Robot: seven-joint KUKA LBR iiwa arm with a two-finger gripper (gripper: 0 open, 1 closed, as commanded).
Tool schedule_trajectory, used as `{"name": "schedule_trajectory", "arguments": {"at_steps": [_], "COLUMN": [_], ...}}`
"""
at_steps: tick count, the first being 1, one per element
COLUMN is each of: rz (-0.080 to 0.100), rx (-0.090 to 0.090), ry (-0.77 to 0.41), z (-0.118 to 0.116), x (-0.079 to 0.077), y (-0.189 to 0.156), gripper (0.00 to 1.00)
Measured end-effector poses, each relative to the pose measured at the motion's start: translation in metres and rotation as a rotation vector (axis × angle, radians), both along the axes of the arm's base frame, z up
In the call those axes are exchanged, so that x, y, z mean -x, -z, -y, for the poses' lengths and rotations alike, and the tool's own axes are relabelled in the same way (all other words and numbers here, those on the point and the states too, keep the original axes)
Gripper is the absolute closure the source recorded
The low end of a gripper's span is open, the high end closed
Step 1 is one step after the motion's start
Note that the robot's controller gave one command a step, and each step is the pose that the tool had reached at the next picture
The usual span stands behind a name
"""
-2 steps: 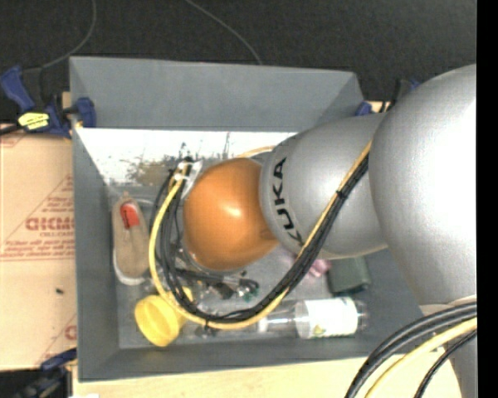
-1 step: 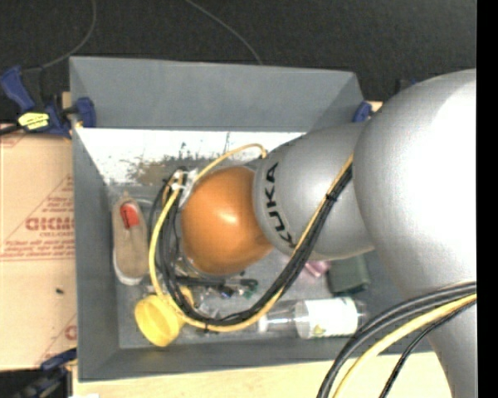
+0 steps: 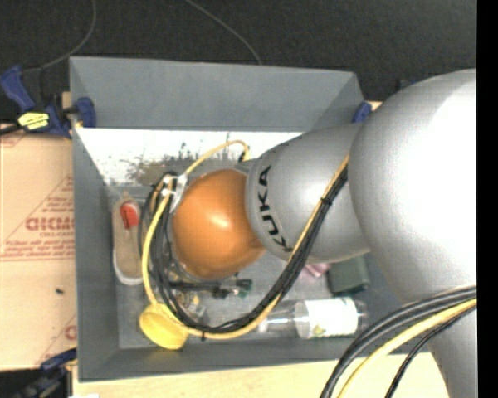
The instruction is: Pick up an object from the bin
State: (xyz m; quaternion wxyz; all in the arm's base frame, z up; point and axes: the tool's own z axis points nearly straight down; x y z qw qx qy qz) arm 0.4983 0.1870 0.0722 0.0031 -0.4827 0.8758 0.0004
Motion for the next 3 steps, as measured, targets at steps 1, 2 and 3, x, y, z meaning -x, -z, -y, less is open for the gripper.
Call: {"name": "schedule_trajectory", "arguments": {"at_steps": [1, 2, 3], "rz": [0.0, 0.0, -0.006], "rx": [0.0, -0.001, 0.001], "ry": [0.001, 0.001, 0.002], "z": [0.0, 0.0, 0.001], "x": [0.0, 0.001, 0.002], "y": [0.0, -0.002, -0.012], "gripper": [1.0, 1.0, 1.0]}}
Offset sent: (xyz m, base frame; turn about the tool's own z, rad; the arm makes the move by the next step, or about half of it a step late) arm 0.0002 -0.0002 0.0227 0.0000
